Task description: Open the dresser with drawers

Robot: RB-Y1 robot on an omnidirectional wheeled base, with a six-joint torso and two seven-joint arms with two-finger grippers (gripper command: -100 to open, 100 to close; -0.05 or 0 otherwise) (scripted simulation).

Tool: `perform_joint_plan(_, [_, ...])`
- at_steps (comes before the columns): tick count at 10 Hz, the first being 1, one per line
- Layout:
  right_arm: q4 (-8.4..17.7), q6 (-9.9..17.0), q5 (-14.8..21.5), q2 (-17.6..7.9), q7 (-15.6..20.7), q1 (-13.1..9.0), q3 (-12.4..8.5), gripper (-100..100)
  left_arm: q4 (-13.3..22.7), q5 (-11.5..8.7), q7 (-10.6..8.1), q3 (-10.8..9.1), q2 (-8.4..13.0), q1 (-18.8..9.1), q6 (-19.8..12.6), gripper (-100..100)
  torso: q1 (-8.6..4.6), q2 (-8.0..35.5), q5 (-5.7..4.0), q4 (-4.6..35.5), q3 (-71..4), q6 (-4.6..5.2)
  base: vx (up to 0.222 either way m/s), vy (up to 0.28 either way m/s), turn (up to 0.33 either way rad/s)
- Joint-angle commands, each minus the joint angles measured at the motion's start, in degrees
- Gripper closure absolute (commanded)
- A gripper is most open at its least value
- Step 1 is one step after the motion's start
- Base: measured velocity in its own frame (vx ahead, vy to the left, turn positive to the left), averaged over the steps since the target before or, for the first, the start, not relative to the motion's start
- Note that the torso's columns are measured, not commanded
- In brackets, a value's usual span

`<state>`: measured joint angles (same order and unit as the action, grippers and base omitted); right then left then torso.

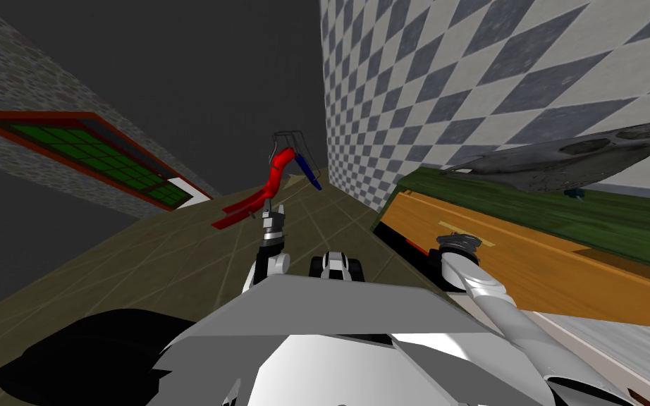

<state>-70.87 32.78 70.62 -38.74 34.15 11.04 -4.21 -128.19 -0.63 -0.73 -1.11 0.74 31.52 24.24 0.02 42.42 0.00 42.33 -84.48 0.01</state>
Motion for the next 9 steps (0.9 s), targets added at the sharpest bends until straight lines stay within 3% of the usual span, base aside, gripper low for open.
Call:
perform_joint_plan(1, [-0.2, -0.1, -0.1, -0.1, 0.1, 0.1, 0.0, 100, 0.0, 0.0, 0.0, 0.0, 0.0, 0.0, 0.0, 0, -0.02, -0.1, -0.01, 0.0, -0.1, 0.0, -0.053, 0.082, -0.015])
perform_joint_plan(2, [0.0, 0.0, 0.2, 0.1, 0.0, 0.1, 0.1, -100, 0.0, 0.0, 0.0, -0.01, 0.0, 0.0, 0.0, 0, -0.3, -0.3, -0.07, -0.1, -0.2, -0.01, 0.021, -0.066, 0.023])
perform_joint_plan(3, [0.0, 0.1, 0.2, 0.2, -0.1, 0.1, 0.1, -100, 0.0, 0.0, 0.0, -0.03, 0.0, 0.0, 0.0, 0, -0.65, -0.5, -0.17, -0.1, -0.3, -0.02, 0.057, -0.13, 0.028])
perform_joint_plan(9, [0.7, 0.3, 0.6, 0.5, -0.4, -0.2, 0.2, -100, 0.0, 0.0, 0.0, -0.03, 0.0, 0.0, 0.0, 0, 0.12, -0.1, 0.06, 0.0, -0.1, -0.01, 0.063, -0.12, 0.02])
